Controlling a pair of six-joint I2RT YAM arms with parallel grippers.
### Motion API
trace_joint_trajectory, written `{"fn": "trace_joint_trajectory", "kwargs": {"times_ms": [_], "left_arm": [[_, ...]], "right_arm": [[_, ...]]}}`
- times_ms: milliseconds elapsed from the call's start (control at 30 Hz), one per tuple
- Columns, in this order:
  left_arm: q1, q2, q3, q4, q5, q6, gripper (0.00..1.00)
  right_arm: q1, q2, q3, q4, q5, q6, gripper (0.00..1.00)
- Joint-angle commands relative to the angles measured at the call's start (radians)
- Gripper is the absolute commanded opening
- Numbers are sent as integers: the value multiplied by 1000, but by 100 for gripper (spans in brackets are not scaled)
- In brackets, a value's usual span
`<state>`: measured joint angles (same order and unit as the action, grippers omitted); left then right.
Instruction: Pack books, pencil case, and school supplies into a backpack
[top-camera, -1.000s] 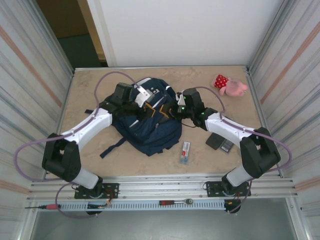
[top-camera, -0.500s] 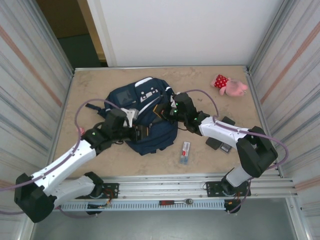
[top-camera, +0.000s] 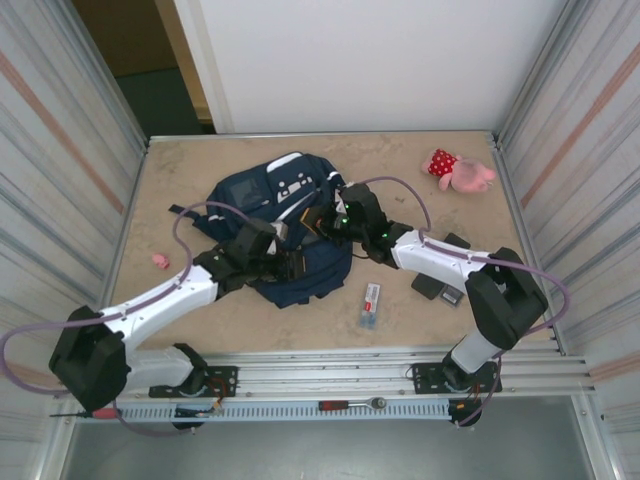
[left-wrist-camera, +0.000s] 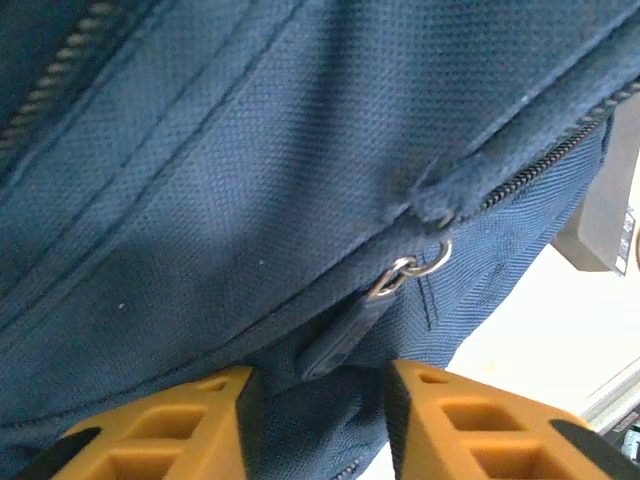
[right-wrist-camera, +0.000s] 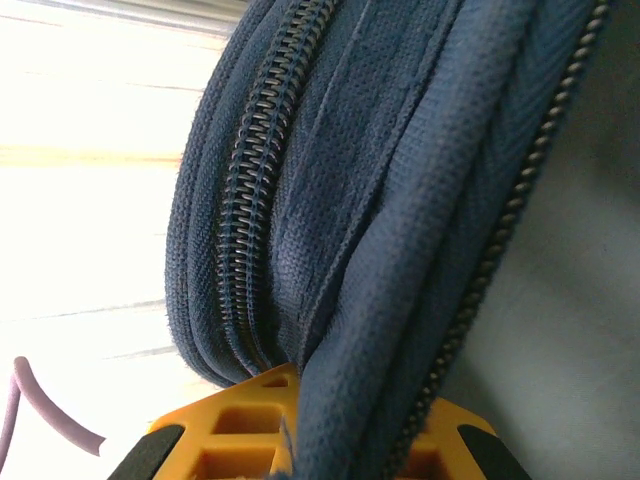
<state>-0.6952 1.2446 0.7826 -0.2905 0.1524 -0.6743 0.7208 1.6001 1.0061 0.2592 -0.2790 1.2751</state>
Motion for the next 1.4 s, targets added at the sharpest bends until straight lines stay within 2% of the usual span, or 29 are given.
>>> {"fn": "trace_joint_trajectory", "kwargs": {"times_ms": [0,100,233,433,567,833,1000,1033,1133,1167,1267,1367], "left_arm": [[5,31,64,52,-14,39,33],[6,39,82,44,-17,45,28],[6,27,78,37,-38,52,14],[8,2,55,20,-78,59,0],[26,-12,37,-42,-92,76,0],[141,-160,-97,-132,-83,126,0],[154,-176,-122,-75,-19,186,0],[154,-169,-120,-51,12,190,0],[150,-134,-95,29,110,199,0],[143,-122,-81,50,130,204,0],[117,-97,-45,85,147,221,0],[98,-85,-21,104,165,234,0]], "right_arm": [[19,-1,51,60,-9,-14,0],[19,-8,51,39,-5,-27,0],[20,-23,51,7,6,-46,0],[18,-40,55,-29,7,-70,0],[-25,-54,69,-73,-47,-95,0],[-215,-85,103,-191,-235,-174,0],[-222,-74,111,-187,-254,-162,0],[-214,-72,109,-184,-247,-153,2],[-158,-75,84,-183,-180,-117,39],[-131,-73,69,-180,-155,-114,48],[-62,-63,18,-132,-82,-23,56],[-10,-27,8,-95,-46,7,56]]}}
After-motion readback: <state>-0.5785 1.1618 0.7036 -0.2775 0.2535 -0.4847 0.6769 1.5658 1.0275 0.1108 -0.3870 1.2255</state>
